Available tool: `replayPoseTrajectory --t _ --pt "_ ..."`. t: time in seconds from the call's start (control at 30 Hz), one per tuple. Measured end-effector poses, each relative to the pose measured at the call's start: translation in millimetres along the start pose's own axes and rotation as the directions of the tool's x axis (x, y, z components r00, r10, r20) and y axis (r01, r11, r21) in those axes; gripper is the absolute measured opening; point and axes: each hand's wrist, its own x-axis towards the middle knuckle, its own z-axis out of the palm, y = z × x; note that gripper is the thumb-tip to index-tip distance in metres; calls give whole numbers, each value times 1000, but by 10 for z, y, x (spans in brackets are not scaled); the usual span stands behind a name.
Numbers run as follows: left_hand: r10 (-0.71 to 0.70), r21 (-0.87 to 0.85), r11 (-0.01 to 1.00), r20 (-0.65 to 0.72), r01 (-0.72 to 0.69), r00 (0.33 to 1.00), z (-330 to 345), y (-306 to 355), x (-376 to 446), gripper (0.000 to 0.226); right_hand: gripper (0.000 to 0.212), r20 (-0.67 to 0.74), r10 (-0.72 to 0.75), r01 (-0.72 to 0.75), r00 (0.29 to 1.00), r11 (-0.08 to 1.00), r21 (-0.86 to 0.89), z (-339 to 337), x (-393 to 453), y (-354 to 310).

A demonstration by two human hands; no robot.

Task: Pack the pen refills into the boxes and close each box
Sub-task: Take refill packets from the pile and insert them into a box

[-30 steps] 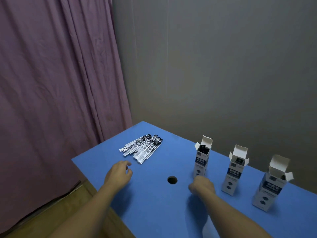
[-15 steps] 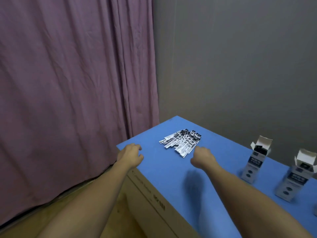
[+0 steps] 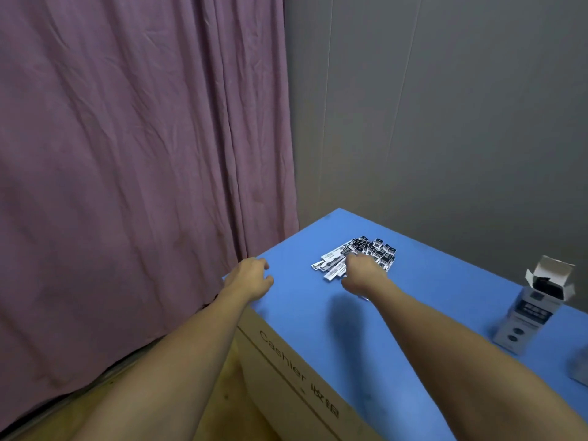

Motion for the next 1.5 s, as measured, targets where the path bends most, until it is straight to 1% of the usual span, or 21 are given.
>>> replayPoseTrajectory --t 0.1,0.23,0.4,0.47,0.57,0.67,0.8,0.87,0.97,1.07,1.23,1.3,1.43,1.5 --pt "28 17 999 16 -28 999 53 14 403 45 35 6 28 -28 1000 1000 -11 20 359 44" --pt "46 31 998 95 -49 994 168 71 934 42 33 41 71 -71 997 997 -3 47 779 171" --pt "92 -49 995 132 -86 987 317 300 1492 32 34 58 166 -167 984 986 12 61 1205 468" --pt "117 -71 992 148 -108 982 382 433 1630 27 30 66 214 -216 975 976 24 61 1285 580" --pt "159 -107 984 197 -140 968 523 612 1781 22 16 84 261 -265 962 963 44 68 1363 695" --pt "187 -136 978 242 -158 952 674 794 1892 20 15 68 293 -298 954 951 83 63 1420 757" --pt "247 -182 962 275 -201 929 860 1074 2039 30 34 37 316 -318 948 939 134 112 1440 853" --pt "280 -219 950 276 -224 919 959 1209 2117 38 35 19 344 -343 939 925 167 136 1439 916" --pt "317 -227 940 304 -255 898 1072 1396 2167 61 34 15 386 -381 922 902 202 147 1401 981" --pt "324 -191 942 318 -274 891 1149 1560 2168 60 37 21 413 -407 911 888 215 149 1378 1039" --pt "251 -176 964 370 -197 895 1187 1648 2178 47 41 24 443 -438 896 874 209 136 1369 1095" --pt "218 -196 969 380 -152 899 1196 1632 2195 48 40 24 451 -446 892 871 206 128 1374 1092" --pt "174 -222 971 414 -86 894 1197 1576 2249 57 41 32 463 -459 886 864 209 138 1397 1065" --pt "162 -225 972 435 -67 886 1183 1560 2292 53 42 35 460 -456 887 865 208 140 1413 1047"
